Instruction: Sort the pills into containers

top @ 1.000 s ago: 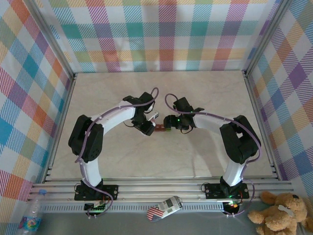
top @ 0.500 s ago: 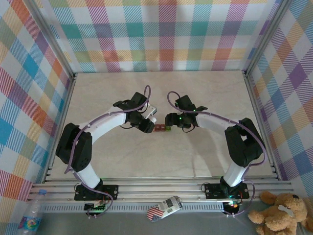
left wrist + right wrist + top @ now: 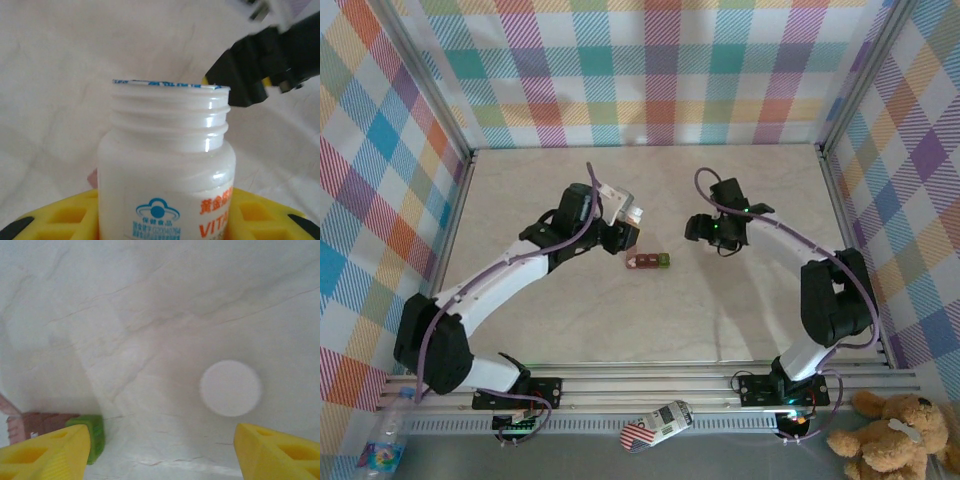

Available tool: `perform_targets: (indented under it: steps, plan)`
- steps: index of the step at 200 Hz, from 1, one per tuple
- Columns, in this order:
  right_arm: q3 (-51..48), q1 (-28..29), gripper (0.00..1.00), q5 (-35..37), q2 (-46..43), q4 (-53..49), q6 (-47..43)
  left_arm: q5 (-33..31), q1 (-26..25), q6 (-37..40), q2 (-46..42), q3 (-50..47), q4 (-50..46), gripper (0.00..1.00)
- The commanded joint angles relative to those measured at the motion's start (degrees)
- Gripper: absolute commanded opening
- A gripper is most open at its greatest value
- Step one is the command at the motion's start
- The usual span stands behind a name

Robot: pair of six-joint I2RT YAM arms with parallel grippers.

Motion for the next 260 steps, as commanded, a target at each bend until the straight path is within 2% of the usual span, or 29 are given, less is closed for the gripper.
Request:
perform_targets:
  steps: [1, 40, 112, 164, 190, 260]
  plan:
    - [3.17, -2.05, 0.76, 2.12, 2.1, -5.78, -3.28, 1.7, 0.37, -0.76, -4.1, -1.92, 12.31, 0.0]
    - [8.83, -2.78, 0.77, 4.34, 7.83, -10.87, -7.66, 0.06, 0.24, 0.51, -6.53, -1.75, 18.16, 0.0]
    - [16.21, -2.22, 0.75, 4.41, 16.91, -16.77, -10.46, -7.67, 0.24, 4.07, -8.58, -5.44, 29.06, 0.0]
    - [17.69, -0.78, 0.73, 5.33, 20.04, -17.86, -11.09, -11.52, 0.24, 6.31, -6.15, -5.91, 30.46, 0.0]
    - [17.87, -0.3, 0.71, 5.33, 21.05, -17.86, -11.0, -13.47, 0.24, 6.32, -5.26, -5.71, 28.01, 0.0]
    - [17.78, -0.02, 0.64, 5.59, 22.55, -17.37, -11.04, -8.67, 0.92, 2.93, -4.73, -10.99, 34.67, 0.0]
